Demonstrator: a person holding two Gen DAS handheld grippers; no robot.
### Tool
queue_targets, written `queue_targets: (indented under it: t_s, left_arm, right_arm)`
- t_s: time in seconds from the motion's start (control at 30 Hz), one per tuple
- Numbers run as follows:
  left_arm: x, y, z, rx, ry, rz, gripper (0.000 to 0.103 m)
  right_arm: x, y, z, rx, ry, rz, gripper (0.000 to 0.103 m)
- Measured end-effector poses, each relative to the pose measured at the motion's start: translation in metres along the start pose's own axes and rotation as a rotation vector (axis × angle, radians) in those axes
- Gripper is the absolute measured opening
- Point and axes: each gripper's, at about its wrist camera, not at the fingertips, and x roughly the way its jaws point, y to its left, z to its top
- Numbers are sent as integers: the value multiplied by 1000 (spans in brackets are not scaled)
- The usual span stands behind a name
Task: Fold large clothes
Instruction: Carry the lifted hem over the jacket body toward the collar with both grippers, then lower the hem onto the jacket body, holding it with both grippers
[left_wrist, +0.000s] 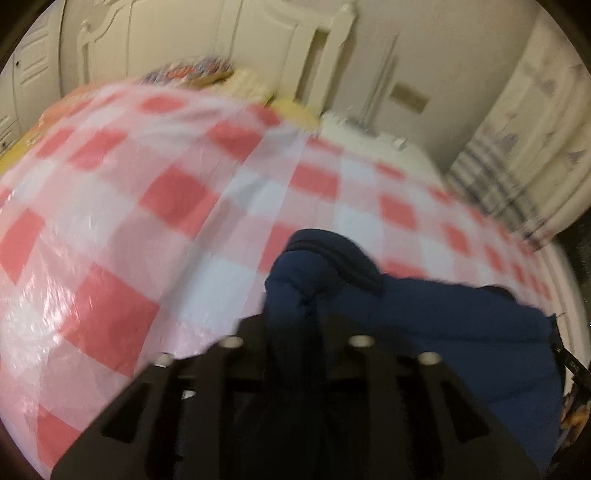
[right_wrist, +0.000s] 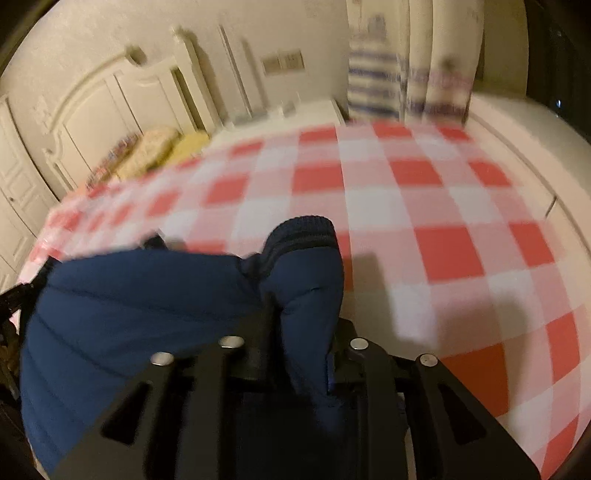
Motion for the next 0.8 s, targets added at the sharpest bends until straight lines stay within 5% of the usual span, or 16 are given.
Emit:
queue_targets:
  t_s: [0.03, 0.13, 0.17, 0.27, 0.33, 0.4, 0.6, 0.8]
  left_arm:
    - [5, 2, 0, -11, 30, 29, 56]
    - [-6, 11, 4, -62, -11, 60, 65]
    - [-18, 12, 4, -70, -62, 92, 74]
    - [-68, 7, -1, -96, -280, 138, 92]
    - [-93, -12, -5, -54, -345, 91, 95]
    - [-106, -48, -8, 62, -342, 45, 98]
    - [-94, -145, -36, 400, -290, 104, 100]
    - [-62, -163, -33, 441, -207, 131, 100]
  right_arm:
    - [2, -3, -1, 18, 10, -8, 30]
    - [-3, -12, 2, 81, 67, -73, 95]
    - [-10, -14, 2, 94, 72, -77, 98]
    - [-52, -9, 3, 92, -72, -44, 98]
    - [-74, 15, 4, 7, -133, -17, 96]
    - [-86, 50, 4, -99, -158, 15, 91]
    - [-72, 155, -12, -364, -130, 25, 58]
    - [-48, 173, -4, -356, -86, 54, 49]
